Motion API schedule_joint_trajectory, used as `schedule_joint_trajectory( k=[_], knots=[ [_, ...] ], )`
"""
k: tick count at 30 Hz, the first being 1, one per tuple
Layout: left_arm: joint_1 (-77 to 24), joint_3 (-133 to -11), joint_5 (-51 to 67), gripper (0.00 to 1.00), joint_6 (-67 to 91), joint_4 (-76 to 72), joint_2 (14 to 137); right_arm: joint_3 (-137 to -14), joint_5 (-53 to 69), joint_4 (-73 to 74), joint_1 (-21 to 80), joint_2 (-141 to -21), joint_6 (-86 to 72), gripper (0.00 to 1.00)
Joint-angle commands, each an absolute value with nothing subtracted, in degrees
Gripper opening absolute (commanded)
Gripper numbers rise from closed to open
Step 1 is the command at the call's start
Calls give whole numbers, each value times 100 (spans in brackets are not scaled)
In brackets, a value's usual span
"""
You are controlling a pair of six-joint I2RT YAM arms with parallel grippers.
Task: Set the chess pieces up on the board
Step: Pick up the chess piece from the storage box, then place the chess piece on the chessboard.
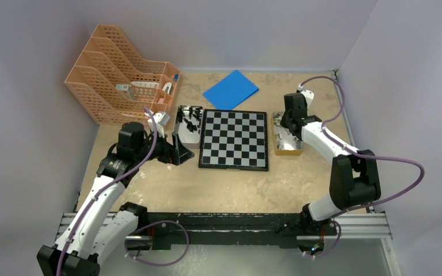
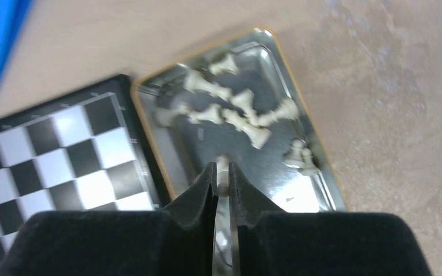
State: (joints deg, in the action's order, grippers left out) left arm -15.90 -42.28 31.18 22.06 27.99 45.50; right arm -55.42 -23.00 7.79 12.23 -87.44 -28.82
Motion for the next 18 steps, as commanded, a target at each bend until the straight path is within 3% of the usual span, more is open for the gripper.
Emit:
schedule_joint_trajectory(
  k=[1,18],
  knots=[
    [-1617,-4245,3038,86,2303,2689,4455,-6177,-2251,843,1526,-8556,-2769,10],
    [-1617,-4254,2791,86,2303,2747,4274,-7478,-2066,559,2293,-10266,-2736,8]
  ],
)
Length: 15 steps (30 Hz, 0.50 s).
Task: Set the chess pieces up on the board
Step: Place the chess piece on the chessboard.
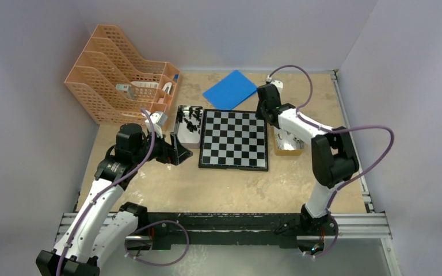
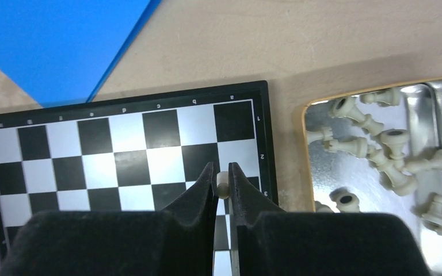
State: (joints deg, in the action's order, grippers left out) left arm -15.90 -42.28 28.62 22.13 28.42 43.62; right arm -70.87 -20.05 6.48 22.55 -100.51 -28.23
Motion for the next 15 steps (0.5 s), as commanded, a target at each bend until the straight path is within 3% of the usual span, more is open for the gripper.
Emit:
schedule_joint_trajectory(
  k=[1,15],
  knots=[
    [-1615,-4254,2787,86,2303,2744,4275,-7506,-2096,566,2294,-10343,-2737,8],
    [-1617,-4254,2760,86,2294,2751,4271,-7599,-2289,586,2295,-10932,-2914,8]
  ],
)
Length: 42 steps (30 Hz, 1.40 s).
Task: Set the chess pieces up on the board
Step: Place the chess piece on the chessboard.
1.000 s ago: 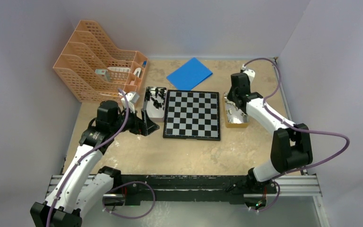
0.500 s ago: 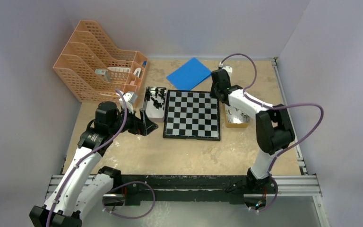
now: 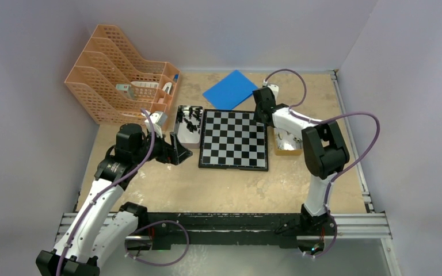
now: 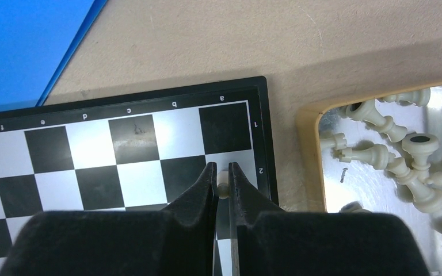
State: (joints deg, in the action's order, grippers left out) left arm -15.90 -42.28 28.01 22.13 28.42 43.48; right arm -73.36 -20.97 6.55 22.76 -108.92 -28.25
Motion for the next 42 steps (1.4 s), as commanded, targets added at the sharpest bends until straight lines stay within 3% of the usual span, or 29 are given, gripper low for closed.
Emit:
schedule_joint_trajectory(
  k=[1,26,42],
  knots=[
    [-1615,-4254,2752,86,2292,2751,4266,-7601,-2290,593,2298,-10952,-2916,8],
    [-1617,-4254,2751,86,2290,2755,4279,-7592,-2395,712,2295,-11025,-2970,11],
    [-1617,-4254,2742,86,2287,2751,4277,-7840,-2171,851,2297,-10797,-2919,28]
  ],
)
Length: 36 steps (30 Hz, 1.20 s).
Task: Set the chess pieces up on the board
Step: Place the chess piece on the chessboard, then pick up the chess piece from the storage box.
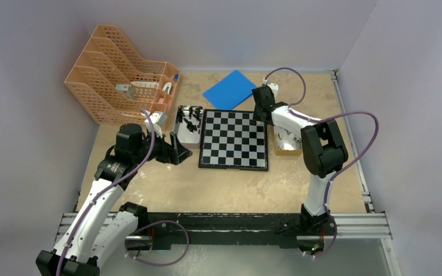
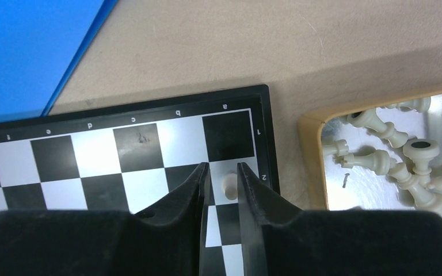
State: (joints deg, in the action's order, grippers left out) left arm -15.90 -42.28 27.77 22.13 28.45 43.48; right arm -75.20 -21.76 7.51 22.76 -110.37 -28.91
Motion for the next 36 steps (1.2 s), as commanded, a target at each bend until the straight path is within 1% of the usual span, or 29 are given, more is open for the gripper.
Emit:
schedule_joint_trajectory(
  k=[1,13,21,27,36],
  knots=[
    [-1617,-4254,2742,86,2285,2751,4281,-7848,-2152,871,2300,-10748,-2914,28],
    [-1613,-4254,2743,86,2285,2751,4302,-7588,-2123,1200,2297,-9637,-2709,29],
    [-1617,-4254,2759,86,2285,2744,4285,-7020,-2736,1392,2189,-9076,-2526,29],
    [-1617,-4246,2794,86,2286,2735,4279,-6516,-2413,1325,1669,-8959,-2606,29],
    [-1617,-4245,2843,86,2288,2716,4286,-5942,-1841,1002,1170,-8989,-2713,28]
  ],
)
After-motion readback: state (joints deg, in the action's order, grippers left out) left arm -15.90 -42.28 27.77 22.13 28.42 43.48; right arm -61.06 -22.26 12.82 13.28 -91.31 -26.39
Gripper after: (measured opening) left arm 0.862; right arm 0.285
